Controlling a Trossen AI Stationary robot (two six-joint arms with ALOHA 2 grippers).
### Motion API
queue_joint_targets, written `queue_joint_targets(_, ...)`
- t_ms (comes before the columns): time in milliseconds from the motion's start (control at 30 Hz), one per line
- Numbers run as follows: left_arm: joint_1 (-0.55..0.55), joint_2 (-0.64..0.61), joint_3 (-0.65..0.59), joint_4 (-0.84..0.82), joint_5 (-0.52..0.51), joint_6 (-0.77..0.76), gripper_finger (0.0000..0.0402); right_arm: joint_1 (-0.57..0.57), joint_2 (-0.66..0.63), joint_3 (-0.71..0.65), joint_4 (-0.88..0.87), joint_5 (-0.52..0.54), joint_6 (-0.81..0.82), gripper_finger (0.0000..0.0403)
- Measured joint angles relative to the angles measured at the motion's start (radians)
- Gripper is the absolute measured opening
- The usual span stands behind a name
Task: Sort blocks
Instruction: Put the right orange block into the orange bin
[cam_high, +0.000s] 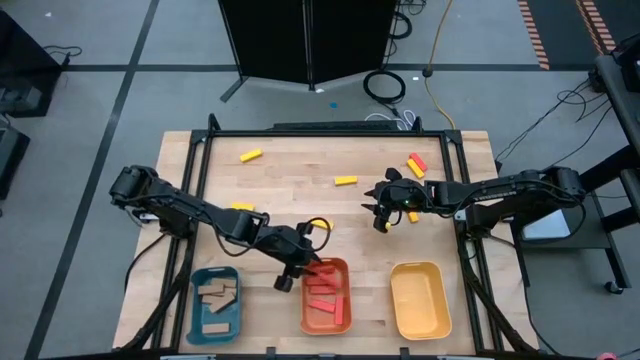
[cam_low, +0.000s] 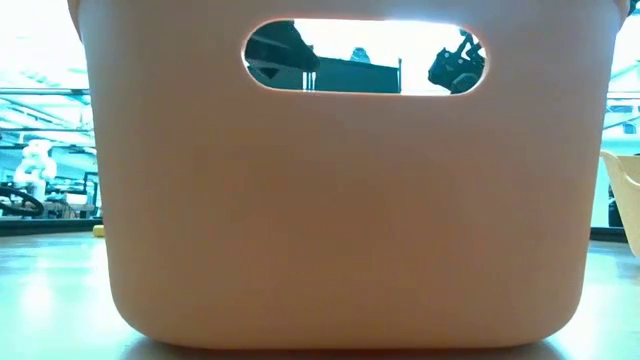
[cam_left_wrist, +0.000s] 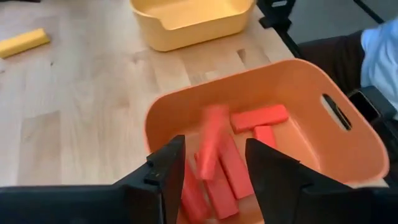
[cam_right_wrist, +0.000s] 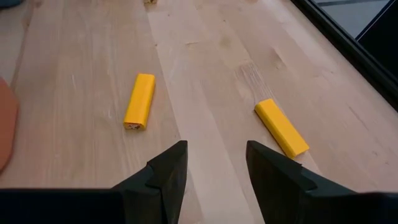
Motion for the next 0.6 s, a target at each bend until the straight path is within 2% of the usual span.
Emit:
queue_joint_targets(233,0.007,-0.004,0.001,-0.01,-0.004,0.087,0.0168,0.0,0.0,0.0,0.0,0.0,-0.019,0.016)
queue_joint_targets(367,0.023,-0.017,0.05,-0.091,-0.007,0.103,0.0169,0.0,-0.004,0.006,-0.024,0.0,-0.017,0.016)
queue_joint_targets(500,0.071,-0.055,0.086,-0.148,-0.011,0.116,0.0169,-0.024,-0.048,0.119,-0.277,0.013,-0.011,0.016)
queue_joint_targets(600,0.118,-0.088,0.072,-0.144,-0.01,0.177,0.0169,-0.082,-0.072,0.209,-0.468,0.097,-0.013,0.016)
